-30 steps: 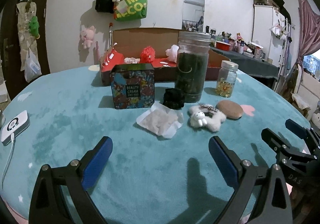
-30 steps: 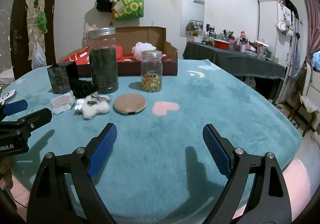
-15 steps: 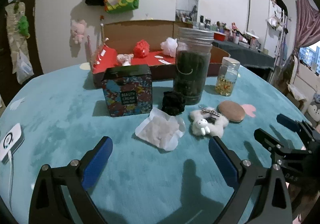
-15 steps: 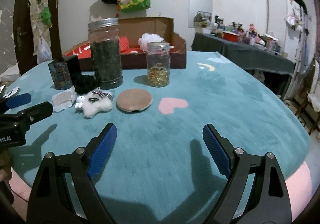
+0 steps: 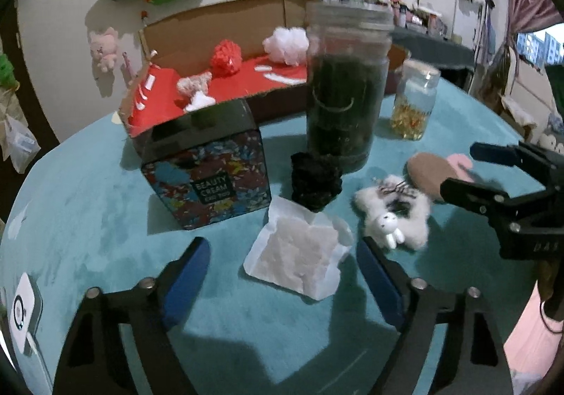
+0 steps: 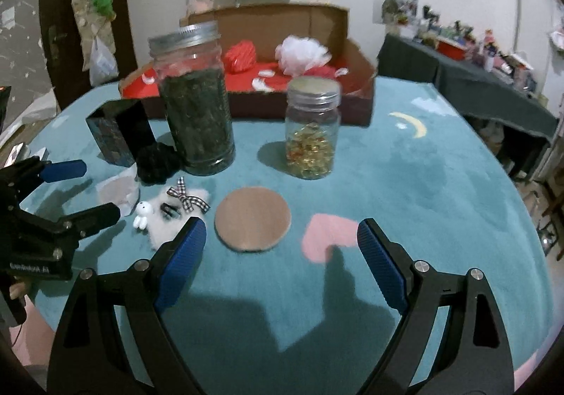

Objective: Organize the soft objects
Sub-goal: 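Grasp the white tissue with the left tool while the right tool grasps the tan round pad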

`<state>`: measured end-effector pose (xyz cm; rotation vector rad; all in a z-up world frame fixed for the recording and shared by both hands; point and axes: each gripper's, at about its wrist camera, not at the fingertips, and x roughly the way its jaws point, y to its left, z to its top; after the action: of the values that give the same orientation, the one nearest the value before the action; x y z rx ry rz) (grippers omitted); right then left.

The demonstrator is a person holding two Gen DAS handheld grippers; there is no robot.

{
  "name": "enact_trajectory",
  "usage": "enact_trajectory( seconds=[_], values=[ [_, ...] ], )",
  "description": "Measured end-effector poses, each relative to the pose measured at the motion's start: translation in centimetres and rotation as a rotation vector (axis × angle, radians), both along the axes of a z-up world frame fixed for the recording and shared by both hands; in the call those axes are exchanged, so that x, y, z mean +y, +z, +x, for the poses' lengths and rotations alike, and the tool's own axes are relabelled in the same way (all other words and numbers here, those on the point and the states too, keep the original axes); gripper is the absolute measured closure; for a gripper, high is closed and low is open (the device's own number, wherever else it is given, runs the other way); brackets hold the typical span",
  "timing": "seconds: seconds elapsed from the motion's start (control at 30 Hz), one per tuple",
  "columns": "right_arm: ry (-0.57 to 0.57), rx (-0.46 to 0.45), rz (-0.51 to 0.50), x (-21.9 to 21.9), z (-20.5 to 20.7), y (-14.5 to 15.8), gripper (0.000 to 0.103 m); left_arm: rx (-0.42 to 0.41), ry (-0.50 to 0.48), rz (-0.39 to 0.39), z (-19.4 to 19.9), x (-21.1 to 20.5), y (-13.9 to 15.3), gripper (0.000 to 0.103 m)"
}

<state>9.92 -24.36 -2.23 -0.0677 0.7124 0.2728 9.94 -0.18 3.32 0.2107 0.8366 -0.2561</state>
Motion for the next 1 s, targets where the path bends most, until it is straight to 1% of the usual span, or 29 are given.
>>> enact_trajectory(
  seconds=[0.03,0.07,0.1,0.13,0.17,0.2,0.23,0.27,0.3,0.33,0.37,0.4,0.5,0.67,0.77,0.9,1.0],
  values=[
    [0.013,0.028,0.000,0.2,0.6,-0.2,0.015,0.012,-0.004,0.005,0.3,-0.1,-0.1,0.031],
    [0.020,0.043,0.001,0.2,1.0,-0.3,0.015,0.027,-0.014,0.004,0.5,-0.1,-0.3,0.032],
    [0.027,0.059,0.005,0.3,1.4,-0.4,0.015,0.036,-0.029,-0.017,0.7,0.0,-0.3,0.037],
    [0.035,0.077,0.009,0.4,1.8,-0.5,0.017,0.039,-0.036,-0.030,0.8,0.1,-0.3,0.046],
    [0.043,0.091,0.011,0.5,2.1,-0.6,0.023,0.043,-0.048,-0.038,0.8,0.1,-0.2,0.051],
    [0.056,0.111,0.015,0.6,2.5,-0.7,0.033,0.045,-0.065,-0.047,0.8,0.1,-0.1,0.061],
    [0.069,0.137,0.020,0.8,2.9,-1.0,0.041,0.044,-0.071,-0.051,0.8,0.1,0.0,0.071],
    [0.074,0.147,0.020,0.9,3.1,-1.2,0.049,0.046,-0.077,-0.059,0.8,0.1,0.1,0.075],
    [0.087,0.130,0.021,1.0,2.9,-1.1,0.058,0.042,-0.082,-0.070,0.7,0.2,0.3,0.080],
    [0.104,0.129,0.027,1.1,2.8,-1.0,0.064,0.038,-0.082,-0.075,0.8,0.2,0.5,0.083],
    [0.118,0.132,0.038,1.1,2.7,-1.0,0.072,0.036,-0.080,-0.084,0.7,0.2,0.6,0.084],
    [0.128,0.134,0.060,1.1,2.5,-1.0,0.077,0.038,-0.075,-0.100,0.7,0.4,0.8,0.085],
    [0.119,0.111,0.070,1.0,1.9,-0.9,0.080,0.035,-0.071,-0.137,0.7,0.6,1.5,0.085],
    [0.126,0.070,0.097,0.8,0.9,0.1,0.081,0.004,-0.098,-0.188,0.2,0.5,3.0,0.086],
    [0.143,0.043,0.089,1.1,0.5,0.9,0.081,-0.020,-0.124,-0.196,0.1,-0.1,3.6,0.086],
    [0.162,0.017,0.089,1.5,0.4,1.7,0.081,-0.023,-0.158,-0.223,0.4,-0.8,3.8,0.086],
    [0.173,0.007,0.095,1.7,0.6,2.1,0.081,-0.026,-0.170,-0.228,0.7,-1.3,3.9,0.086]
  ],
)
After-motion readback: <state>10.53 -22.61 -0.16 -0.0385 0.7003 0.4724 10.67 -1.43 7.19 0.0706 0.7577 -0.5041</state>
